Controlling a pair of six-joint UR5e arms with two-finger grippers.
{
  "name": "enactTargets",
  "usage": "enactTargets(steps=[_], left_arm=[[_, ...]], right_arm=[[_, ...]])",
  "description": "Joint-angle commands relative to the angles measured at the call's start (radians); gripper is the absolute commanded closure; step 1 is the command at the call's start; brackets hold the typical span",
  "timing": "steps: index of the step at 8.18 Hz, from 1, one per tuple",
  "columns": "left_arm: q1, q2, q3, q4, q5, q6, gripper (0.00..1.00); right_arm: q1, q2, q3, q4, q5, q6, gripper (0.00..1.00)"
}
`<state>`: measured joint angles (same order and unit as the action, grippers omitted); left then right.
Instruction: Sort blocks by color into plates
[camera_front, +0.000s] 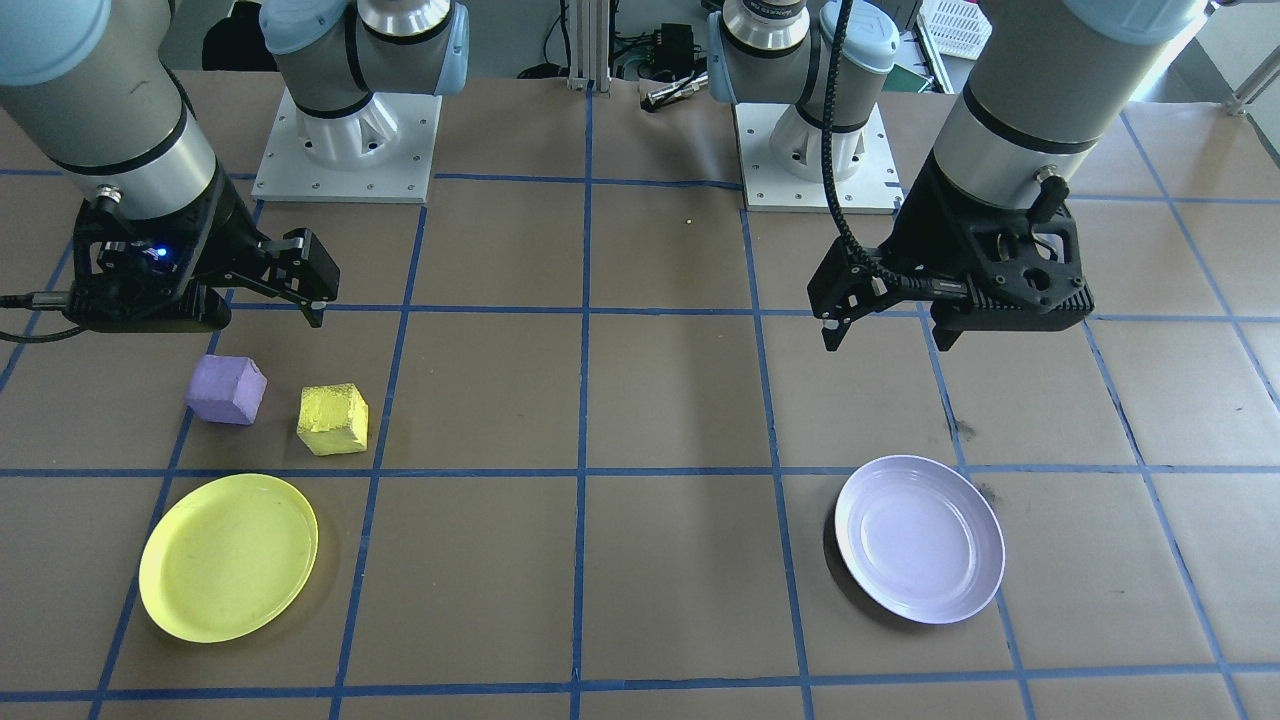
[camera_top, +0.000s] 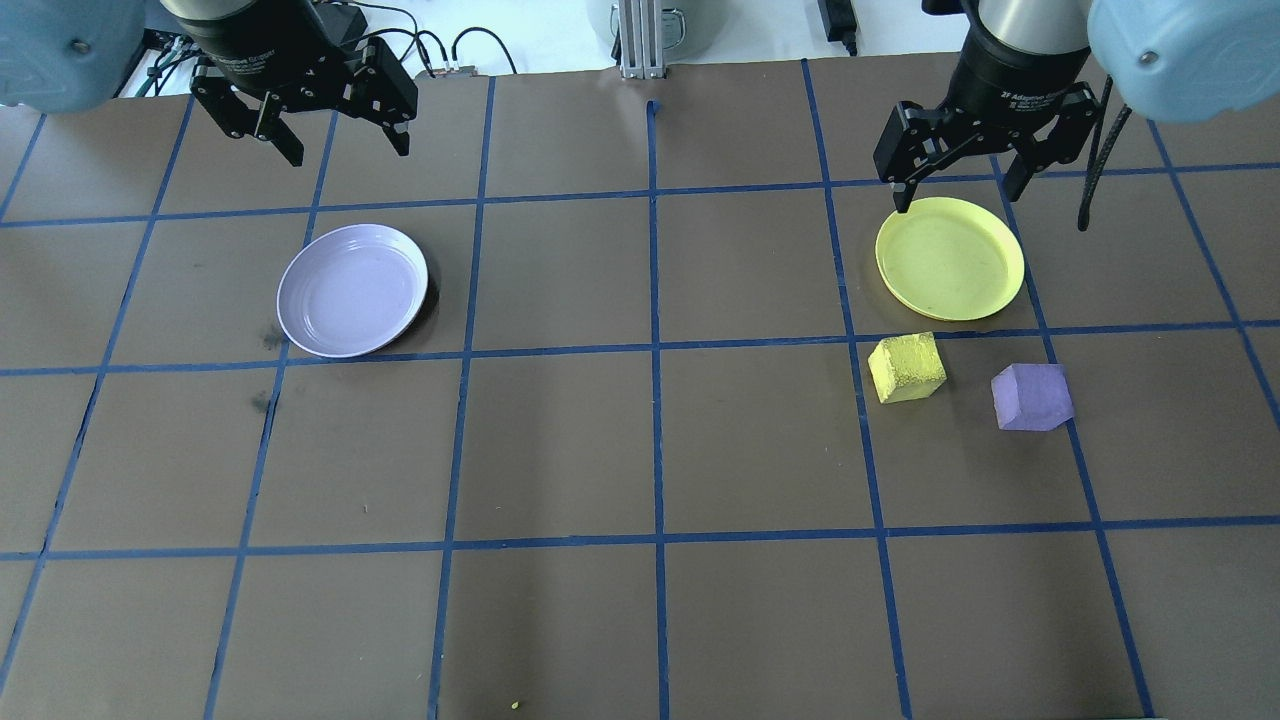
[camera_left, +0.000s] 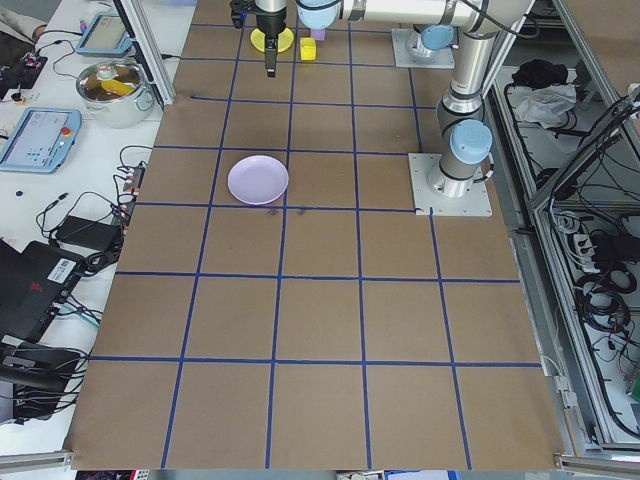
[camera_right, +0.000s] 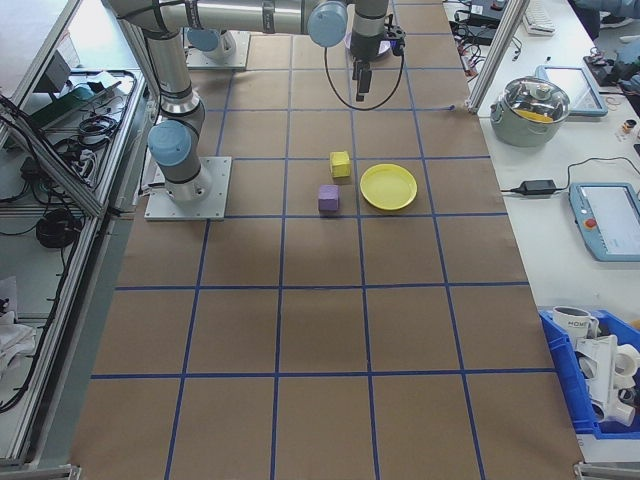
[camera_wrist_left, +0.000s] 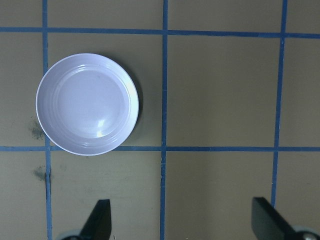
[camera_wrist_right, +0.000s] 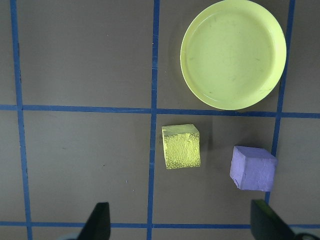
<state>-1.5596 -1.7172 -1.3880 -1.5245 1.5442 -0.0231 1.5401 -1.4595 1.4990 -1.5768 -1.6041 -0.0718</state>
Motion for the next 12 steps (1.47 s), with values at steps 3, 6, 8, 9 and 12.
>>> enactTargets(steps=[3, 6, 8, 9, 12], left_arm=[[0.001, 0.001, -0.002, -0.003, 0.002, 0.002, 0.00], [0.003, 0.002, -0.008, -0.002, 0.002, 0.002, 0.00], [0.007, 0.002, -0.008, -0.002, 0.002, 0.003, 0.00], [0.007, 0.002, -0.008, -0.002, 0.002, 0.005, 0.00], [0.009, 0.002, -0.008, -0.002, 0.002, 0.005, 0.00]], right_arm=[[0.000, -0.001, 0.016, -0.002, 0.006, 0.000, 0.00], [0.002, 0.004, 0.039, 0.000, 0.013, 0.010, 0.00], [0.012, 0.004, 0.105, -0.021, 0.007, 0.007, 0.00], [0.032, 0.002, 0.136, -0.041, 0.003, 0.013, 0.00], [0.071, 0.013, 0.318, -0.219, -0.002, 0.060, 0.00]])
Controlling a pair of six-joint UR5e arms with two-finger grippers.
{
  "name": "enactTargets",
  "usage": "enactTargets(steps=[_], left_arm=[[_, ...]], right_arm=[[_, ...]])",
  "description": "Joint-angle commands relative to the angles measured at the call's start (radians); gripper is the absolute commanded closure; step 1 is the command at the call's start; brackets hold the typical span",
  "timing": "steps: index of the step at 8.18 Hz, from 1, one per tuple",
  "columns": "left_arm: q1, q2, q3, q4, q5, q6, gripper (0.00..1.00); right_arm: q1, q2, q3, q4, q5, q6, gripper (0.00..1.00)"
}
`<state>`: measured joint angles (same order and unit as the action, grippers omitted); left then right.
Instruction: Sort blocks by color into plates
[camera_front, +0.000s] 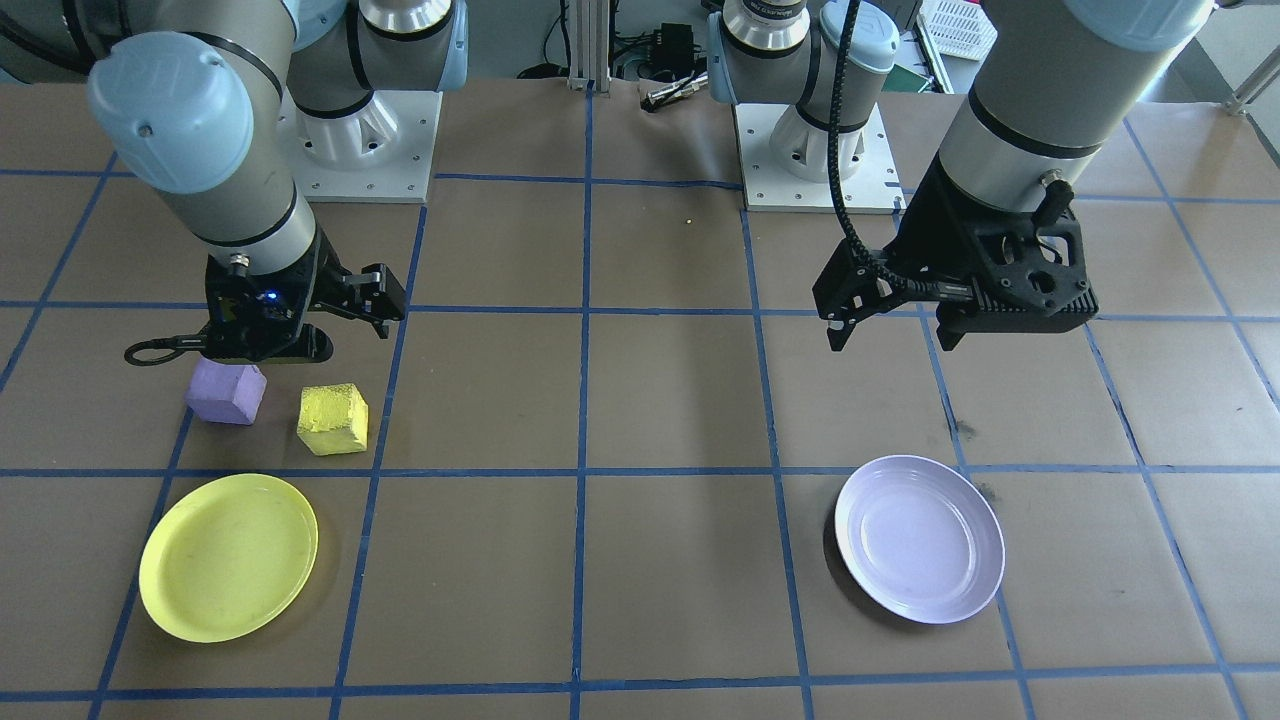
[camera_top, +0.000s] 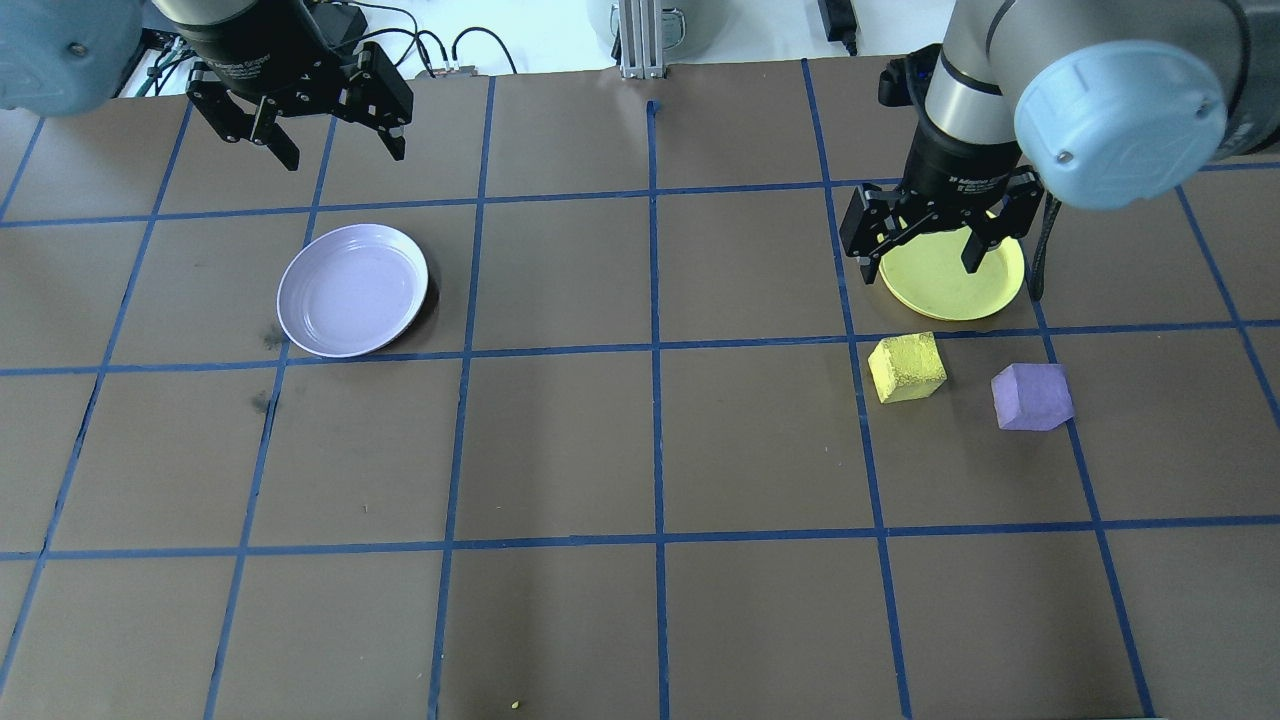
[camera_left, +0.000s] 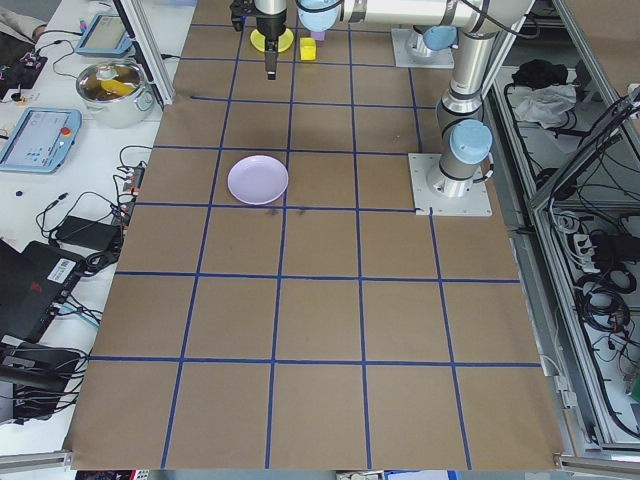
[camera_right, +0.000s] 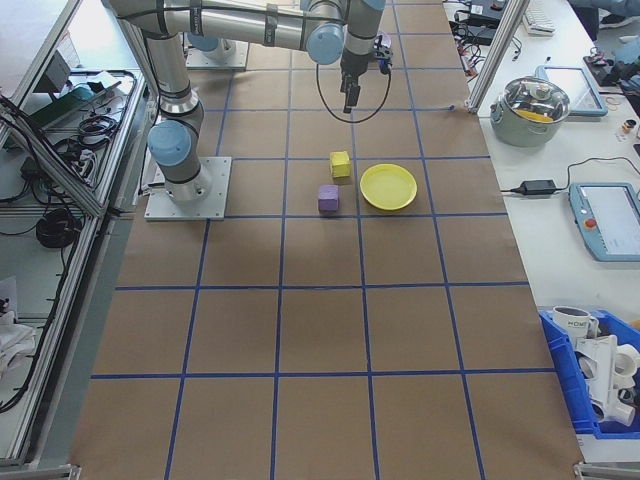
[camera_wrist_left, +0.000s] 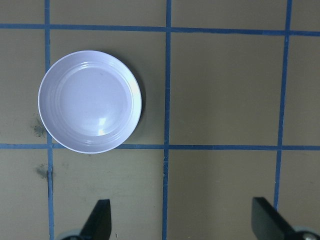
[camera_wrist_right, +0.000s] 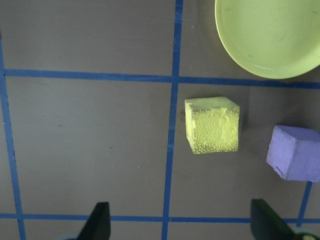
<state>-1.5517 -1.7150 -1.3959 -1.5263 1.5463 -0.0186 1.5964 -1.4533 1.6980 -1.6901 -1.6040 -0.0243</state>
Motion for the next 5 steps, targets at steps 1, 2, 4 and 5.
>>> enactTargets(steps=[1, 2, 4, 5], left_arm=[[0.001, 0.000, 0.000, 0.000, 0.000, 0.000, 0.00], [0.001, 0.000, 0.000, 0.000, 0.000, 0.000, 0.00], [0.001, 0.000, 0.000, 0.000, 0.000, 0.000, 0.00], [0.002, 0.000, 0.000, 0.000, 0.000, 0.000, 0.00]], right_arm=[[0.014, 0.010, 0.184, -0.202, -0.040, -0.011, 0.00], [0.002, 0.022, 0.222, -0.295, -0.098, -0.057, 0.00], [-0.065, 0.065, 0.233, -0.376, -0.105, -0.133, 0.00], [-0.093, 0.085, 0.244, -0.393, -0.094, -0.163, 0.00]])
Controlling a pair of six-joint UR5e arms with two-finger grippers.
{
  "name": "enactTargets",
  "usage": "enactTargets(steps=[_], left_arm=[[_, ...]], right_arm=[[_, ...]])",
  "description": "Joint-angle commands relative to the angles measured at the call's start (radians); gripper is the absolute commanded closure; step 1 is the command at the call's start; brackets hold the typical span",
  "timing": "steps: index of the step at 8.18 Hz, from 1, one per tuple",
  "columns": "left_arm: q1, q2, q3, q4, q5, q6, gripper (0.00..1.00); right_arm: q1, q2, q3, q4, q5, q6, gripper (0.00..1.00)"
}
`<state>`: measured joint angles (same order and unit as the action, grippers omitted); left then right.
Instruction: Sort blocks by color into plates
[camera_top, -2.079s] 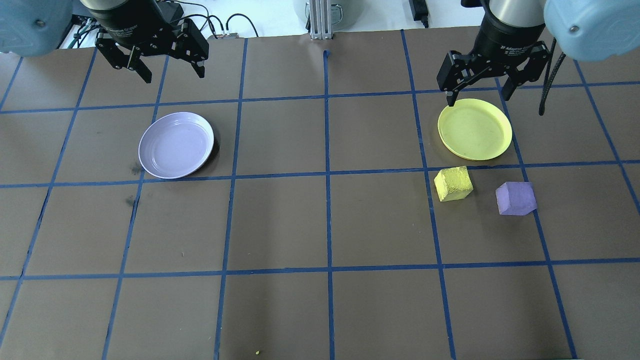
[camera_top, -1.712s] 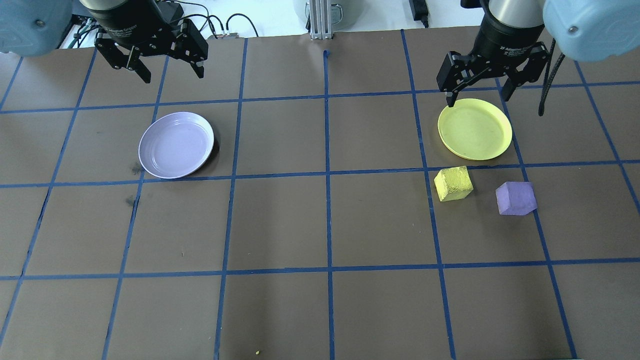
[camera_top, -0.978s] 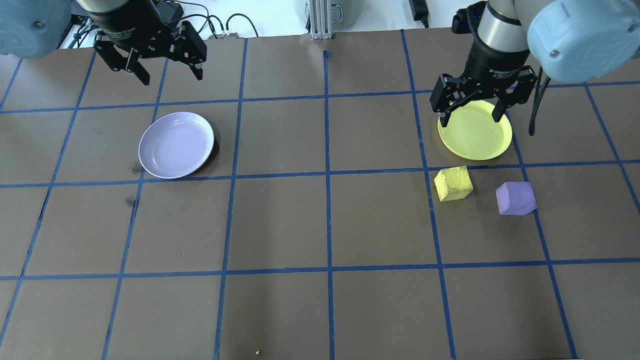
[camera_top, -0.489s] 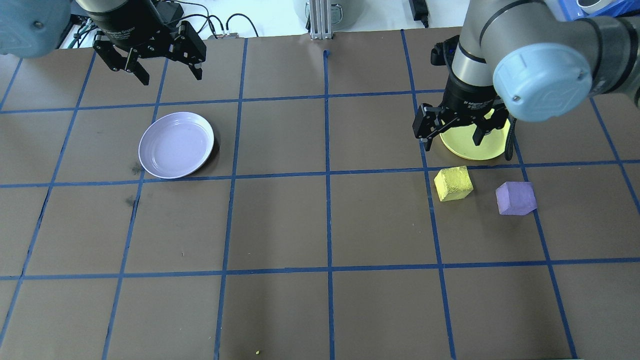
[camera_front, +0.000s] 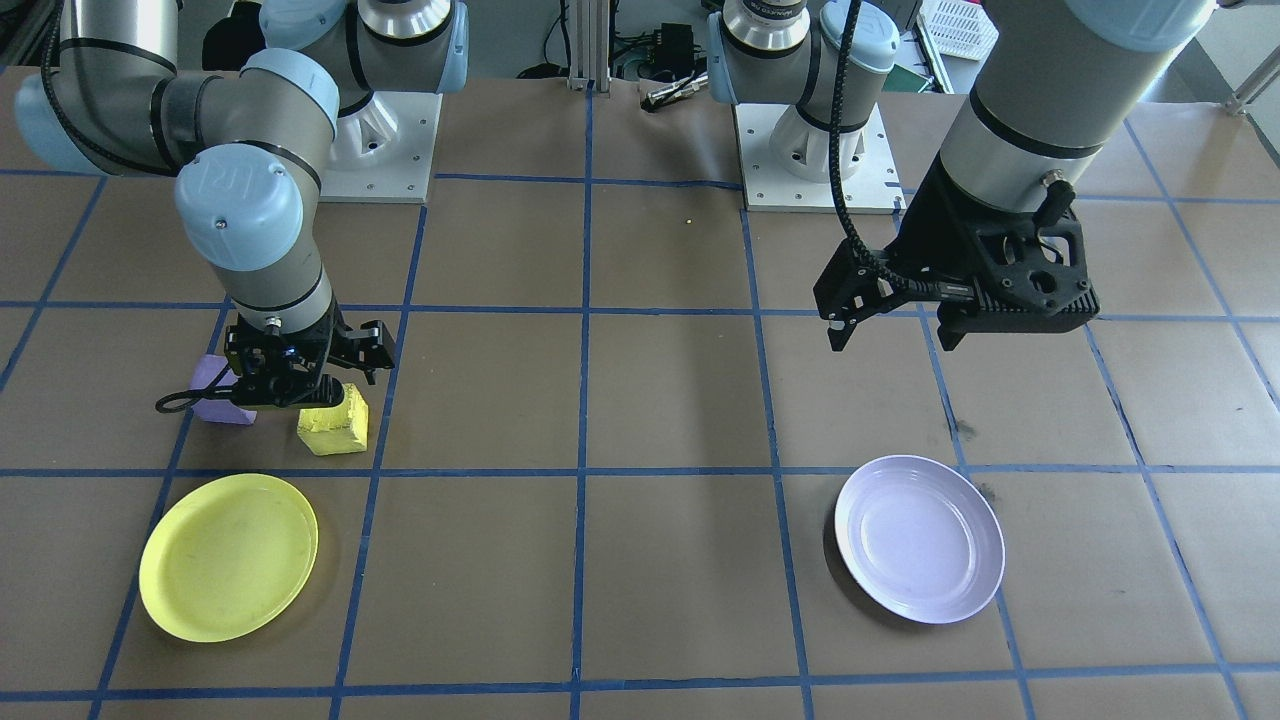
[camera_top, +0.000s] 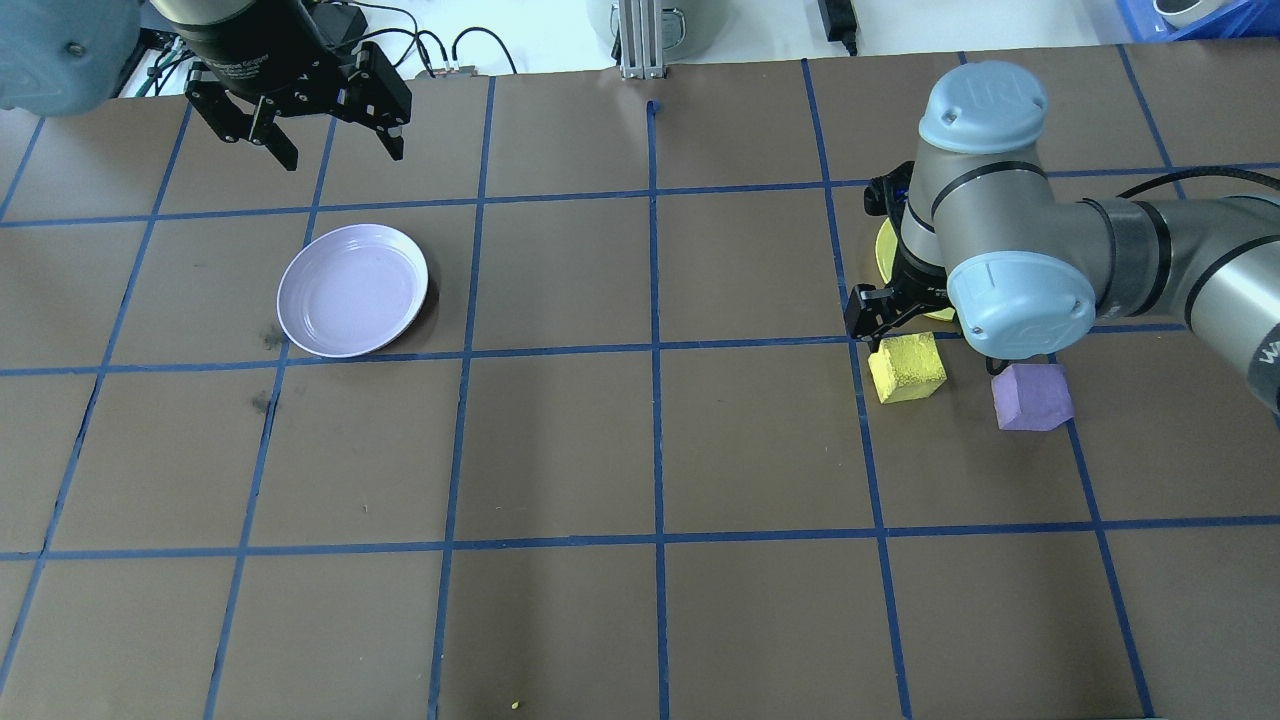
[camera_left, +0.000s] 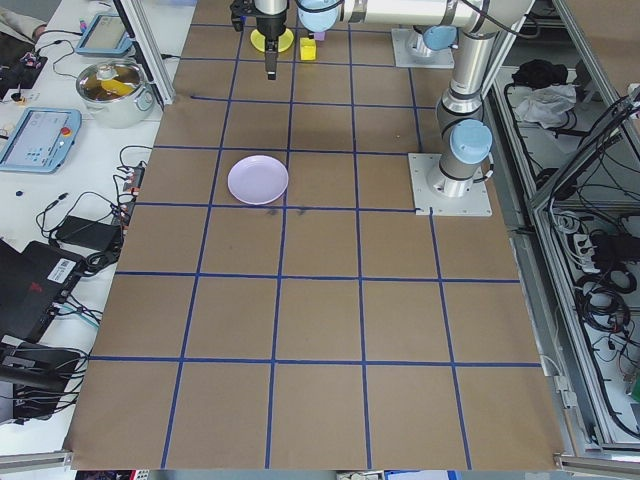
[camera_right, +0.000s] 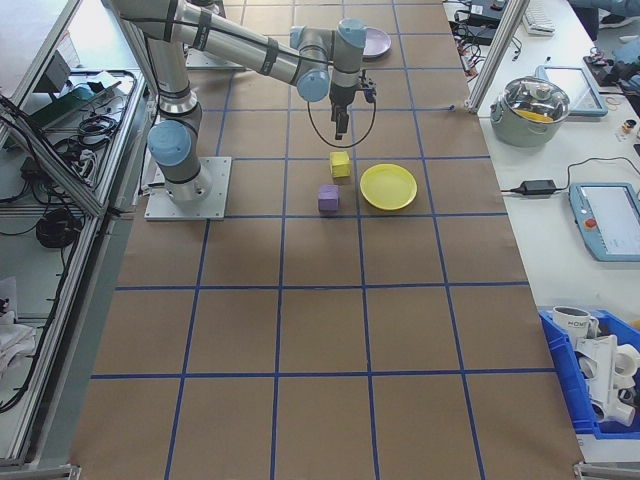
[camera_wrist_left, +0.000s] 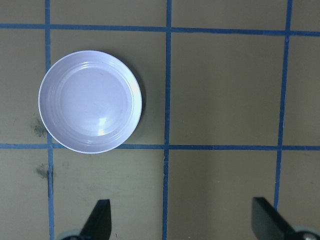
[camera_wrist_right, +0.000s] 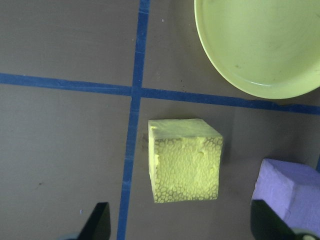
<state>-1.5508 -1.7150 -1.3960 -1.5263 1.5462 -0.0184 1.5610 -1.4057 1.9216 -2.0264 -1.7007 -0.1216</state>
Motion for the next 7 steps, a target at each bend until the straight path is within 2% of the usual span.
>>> enactTargets(steps=[1, 2, 4, 5, 6, 7], left_arm=[[0.001, 0.002, 0.002, 0.000, 0.000, 0.000, 0.00], [0.001, 0.000, 0.002, 0.000, 0.000, 0.000, 0.00], [0.003, 0.000, 0.002, 0.000, 0.000, 0.000, 0.00], [0.003, 0.000, 0.002, 0.002, 0.000, 0.000, 0.00], [0.003, 0.000, 0.002, 0.002, 0.000, 0.000, 0.00], [0.003, 0.000, 0.002, 0.002, 0.002, 0.002, 0.00]], right_arm=[[-0.059, 0.068, 0.040, -0.120, 0.004, -0.069, 0.00], [-0.065, 0.127, 0.046, -0.170, 0.009, -0.075, 0.00], [-0.065, 0.162, 0.048, -0.164, 0.013, -0.073, 0.00], [-0.065, 0.166, 0.045, -0.164, 0.012, -0.075, 0.08], [-0.065, 0.163, 0.047, -0.169, 0.012, -0.067, 0.34], [-0.065, 0.159, 0.045, -0.170, 0.012, -0.041, 0.48]])
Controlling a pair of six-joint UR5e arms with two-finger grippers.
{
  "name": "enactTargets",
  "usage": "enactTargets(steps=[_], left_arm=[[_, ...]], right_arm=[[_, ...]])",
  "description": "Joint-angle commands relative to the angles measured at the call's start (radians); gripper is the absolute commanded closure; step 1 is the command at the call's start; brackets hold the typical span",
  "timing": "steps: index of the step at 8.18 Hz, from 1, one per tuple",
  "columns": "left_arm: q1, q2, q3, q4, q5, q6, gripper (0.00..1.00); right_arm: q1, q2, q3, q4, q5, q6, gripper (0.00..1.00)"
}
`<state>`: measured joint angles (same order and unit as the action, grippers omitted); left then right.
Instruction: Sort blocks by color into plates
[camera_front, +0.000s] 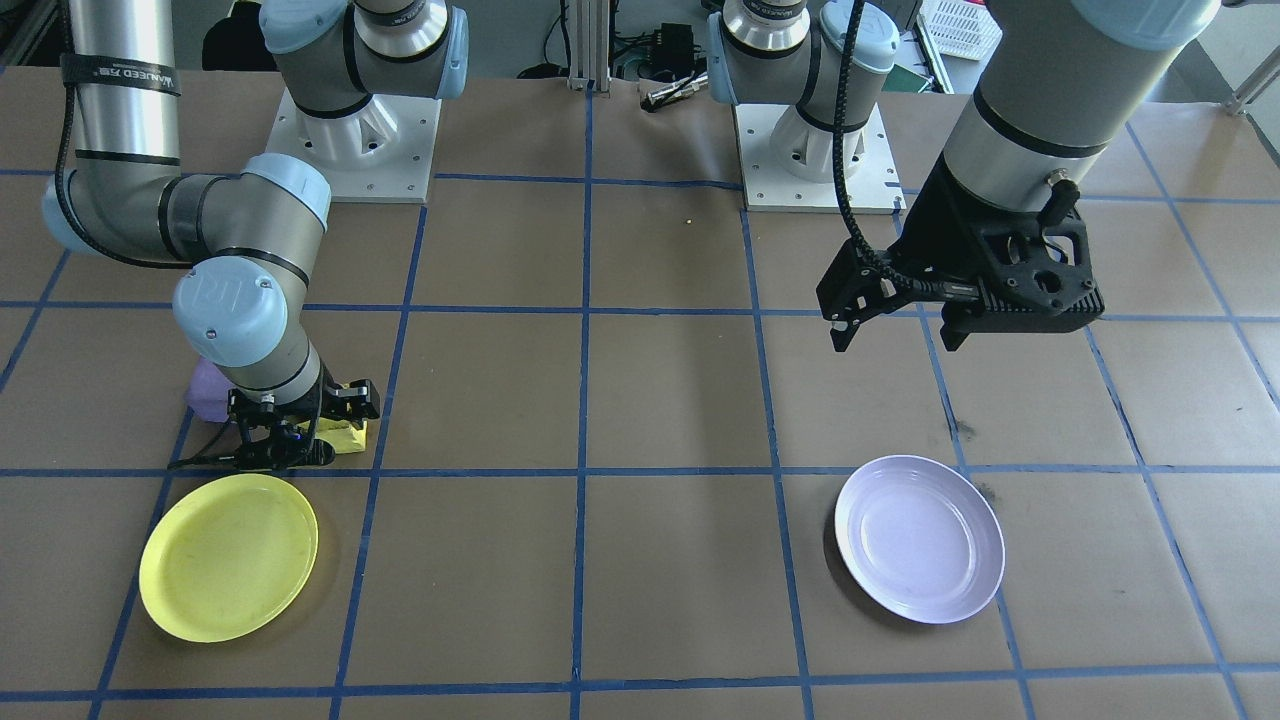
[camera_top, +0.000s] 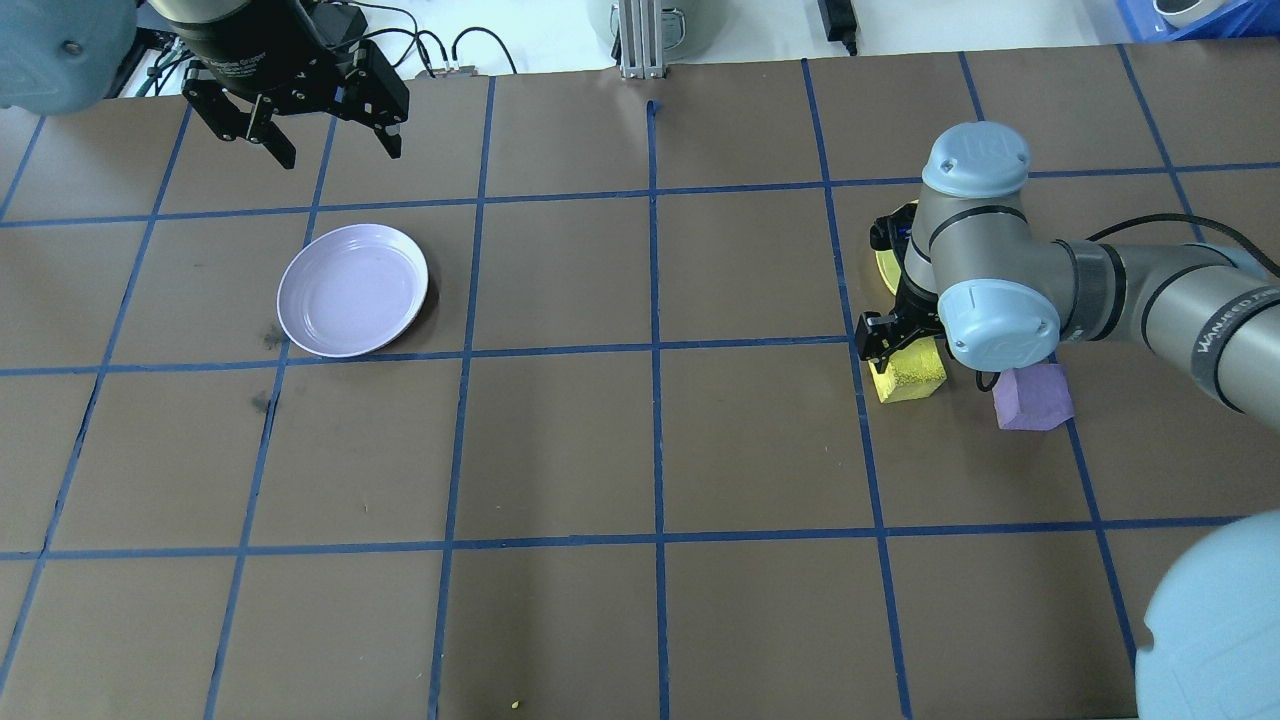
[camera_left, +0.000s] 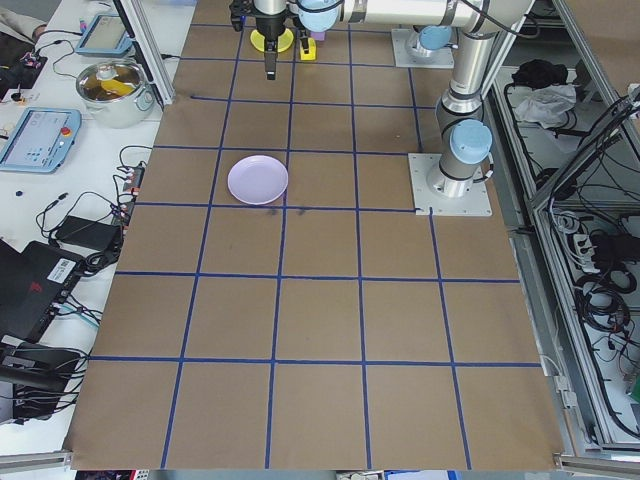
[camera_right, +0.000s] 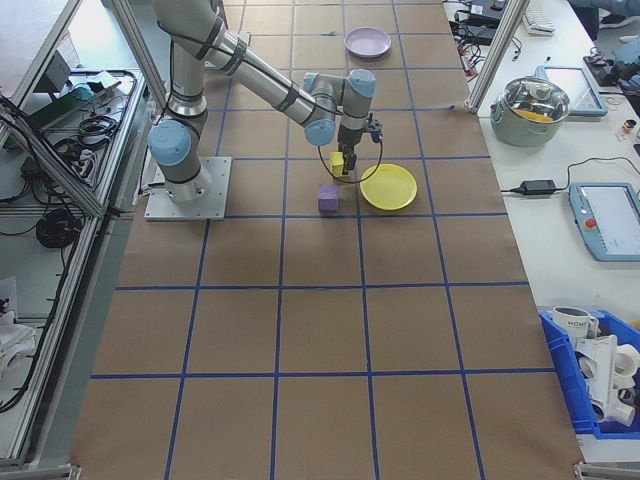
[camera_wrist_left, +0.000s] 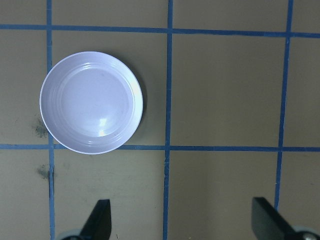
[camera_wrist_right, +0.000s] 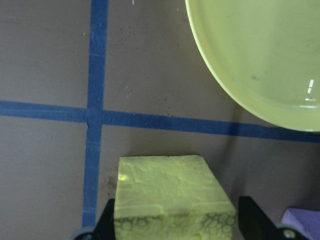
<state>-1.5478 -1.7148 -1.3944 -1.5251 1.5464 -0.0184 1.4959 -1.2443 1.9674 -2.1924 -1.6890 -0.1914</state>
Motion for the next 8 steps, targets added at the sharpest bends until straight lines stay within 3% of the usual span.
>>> enactTargets(steps=[1, 3, 4, 6, 8], left_arm=[[0.000, 0.000, 0.000, 0.000, 0.001, 0.001, 0.00], [0.000, 0.000, 0.000, 0.000, 0.001, 0.001, 0.00], [0.000, 0.000, 0.000, 0.000, 0.001, 0.001, 0.00], [0.000, 0.000, 0.000, 0.002, 0.000, 0.001, 0.00], [0.000, 0.000, 0.000, 0.002, 0.001, 0.001, 0.00]], right_arm=[[0.000, -0.007, -0.012, 0.002, 0.032, 0.099, 0.52], [0.000, -0.009, -0.025, 0.008, 0.040, 0.119, 0.53], [0.000, -0.009, -0.089, 0.026, 0.037, 0.119, 0.50], [-0.011, 0.041, -0.319, 0.170, 0.031, 0.119, 0.48], [-0.072, 0.155, -0.441, 0.175, 0.058, 0.095, 0.46]])
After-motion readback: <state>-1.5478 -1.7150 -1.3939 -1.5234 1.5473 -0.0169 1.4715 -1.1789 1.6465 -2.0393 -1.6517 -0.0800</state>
